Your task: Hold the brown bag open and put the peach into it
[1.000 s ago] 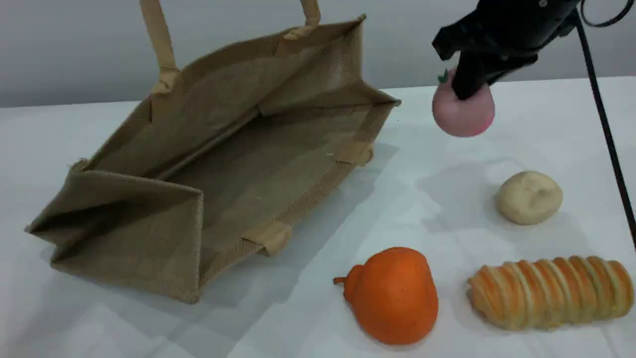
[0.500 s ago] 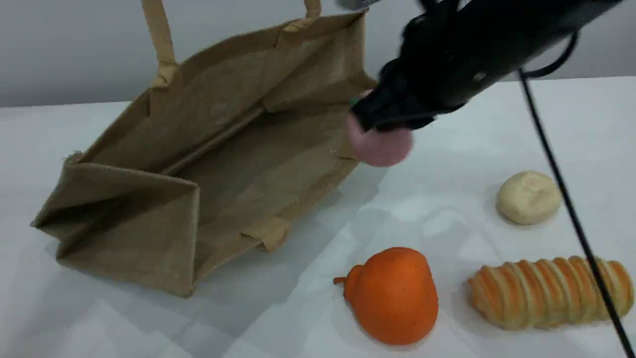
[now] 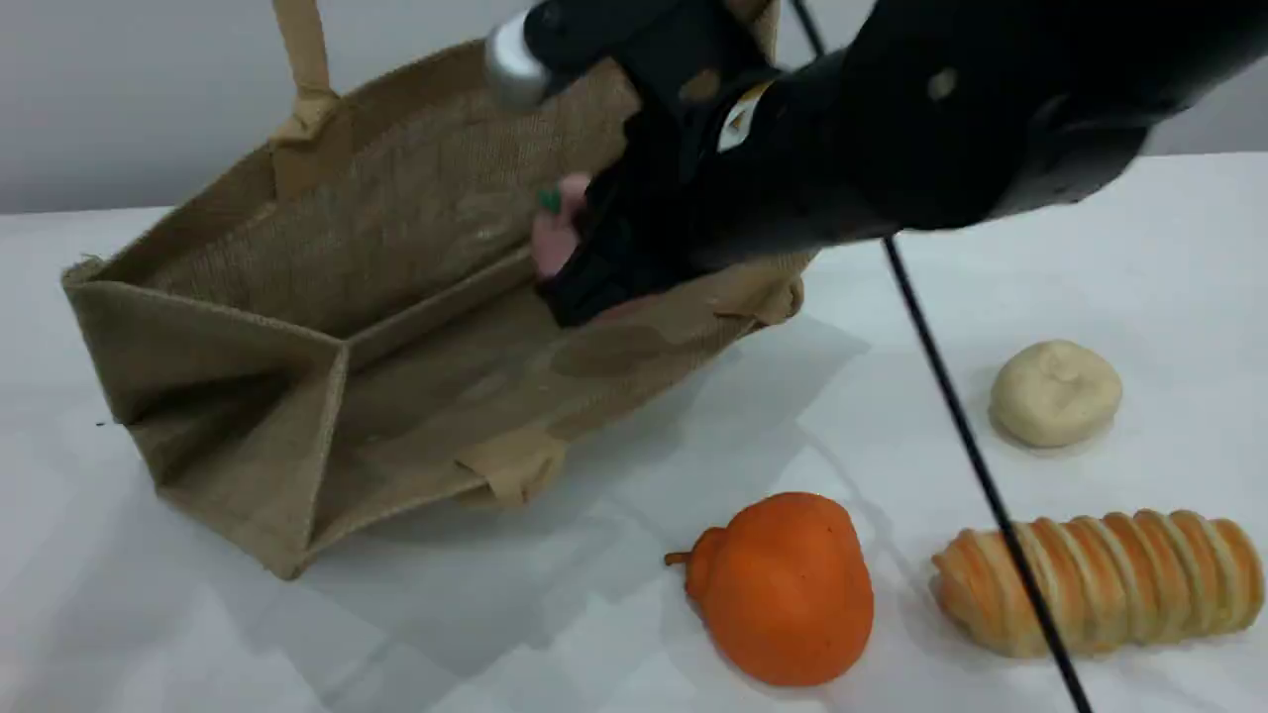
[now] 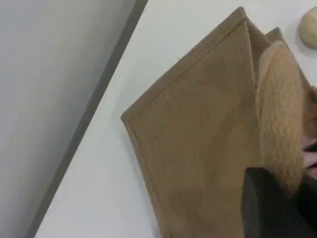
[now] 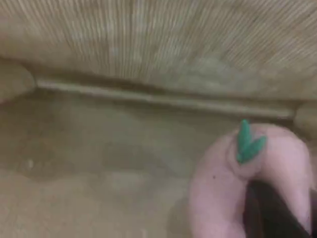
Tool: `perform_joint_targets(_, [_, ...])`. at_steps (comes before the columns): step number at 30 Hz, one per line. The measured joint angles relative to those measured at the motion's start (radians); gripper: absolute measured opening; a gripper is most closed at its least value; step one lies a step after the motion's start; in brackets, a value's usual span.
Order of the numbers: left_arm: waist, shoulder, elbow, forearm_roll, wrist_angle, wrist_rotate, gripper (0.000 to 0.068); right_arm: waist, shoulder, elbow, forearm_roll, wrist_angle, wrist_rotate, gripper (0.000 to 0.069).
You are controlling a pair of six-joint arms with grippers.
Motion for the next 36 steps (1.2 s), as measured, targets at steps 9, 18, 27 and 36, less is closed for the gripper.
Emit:
perform_joint_targets(9, [0.0, 0.001, 0.0, 0.0, 0.0, 0.0, 0.0091, 0.0, 0.119, -0.135, 0.013, 0.029, 0.081, 0.0097])
perform_joint_targets(18, [0.0, 0.002, 0.0, 0.001, 0.0, 0.0, 0.0091, -0.01, 0.103, -0.197, 0.071, 0.148, 0.1, 0.0508])
perform_joint_targets(27, [0.0, 0.002, 0.0, 0.004, 0.0, -0.002, 0.0091, -0.054, 0.027, -0.196, 0.096, 0.291, 0.016, 0.0624])
perform_joint_targets(36, [0.0, 0.002, 0.0, 0.002, 0.0, -0.001, 0.0091, -0.235, -0.101, -0.195, 0.096, 0.475, -0.029, 0.0603])
